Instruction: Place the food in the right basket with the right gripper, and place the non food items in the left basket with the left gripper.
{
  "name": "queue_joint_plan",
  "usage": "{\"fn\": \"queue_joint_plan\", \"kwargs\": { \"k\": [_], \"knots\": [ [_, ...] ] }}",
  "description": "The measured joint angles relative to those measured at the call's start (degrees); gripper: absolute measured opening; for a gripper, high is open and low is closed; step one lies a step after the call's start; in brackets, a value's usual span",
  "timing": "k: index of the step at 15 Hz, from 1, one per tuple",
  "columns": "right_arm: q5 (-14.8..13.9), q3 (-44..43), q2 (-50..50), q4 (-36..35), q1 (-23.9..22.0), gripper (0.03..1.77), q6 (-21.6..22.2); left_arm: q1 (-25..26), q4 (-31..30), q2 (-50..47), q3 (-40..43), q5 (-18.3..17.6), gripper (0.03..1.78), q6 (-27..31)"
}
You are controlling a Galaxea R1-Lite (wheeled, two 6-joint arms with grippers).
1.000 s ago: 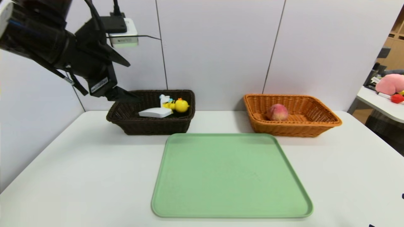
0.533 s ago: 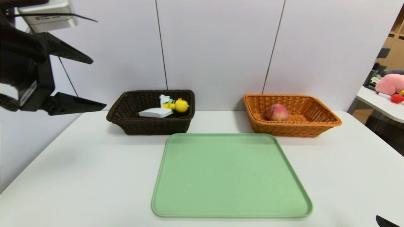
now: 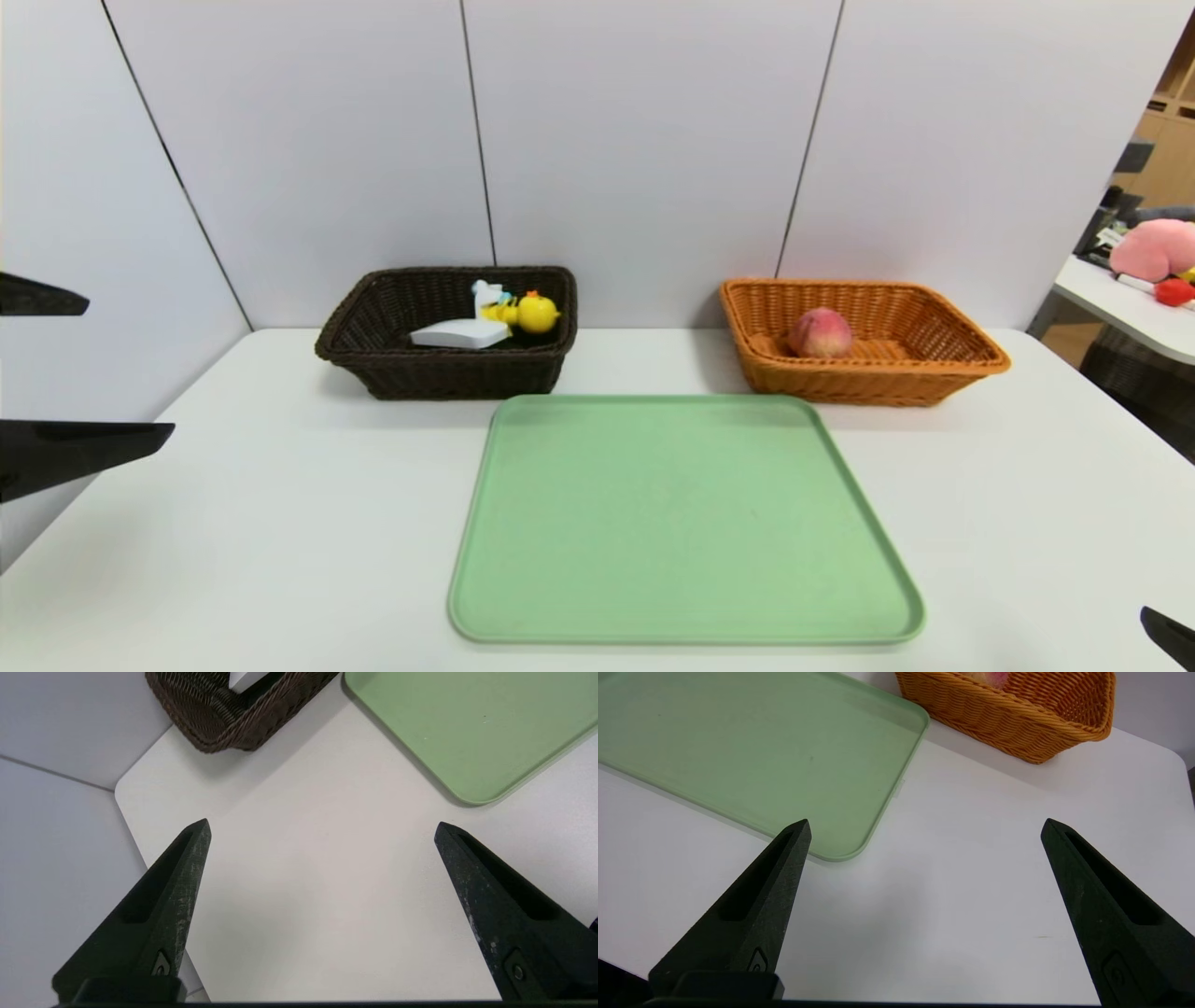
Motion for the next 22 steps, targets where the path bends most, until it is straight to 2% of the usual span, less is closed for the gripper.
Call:
{"fn": "queue_joint_plan", "kwargs": {
  "k": [3, 6, 9, 16, 22],
  "knots": [
    [0.00, 0.41, -1.32, 0.20, -2.47, 1.70, -0.50, 0.33, -6.60, -5.55, 10.42, 4.32, 1.69, -6.14],
    [0.05, 1.07, -2.67, 0.23, -5.34, 1.70, -0.63, 1.33, -12.14, -11.92, 19.59, 5.56, 1.69, -8.02],
    [0.16, 1.60, -3.83, 0.23, -8.19, 1.70, -0.59, 3.82, -13.43, -17.79, 25.05, 5.86, 1.69, -9.68],
    [0.71, 1.93, -6.42, 0.17, -15.47, 1.70, -0.55, 5.52, -14.09, -29.20, 33.73, 5.90, 1.69, -12.04],
    [1.12, 3.80, -12.15, 3.89, -19.37, 1.70, -0.33, 8.98, -14.09, -35.82, 37.32, 4.68, 1.69, -12.76]
  ]
}}
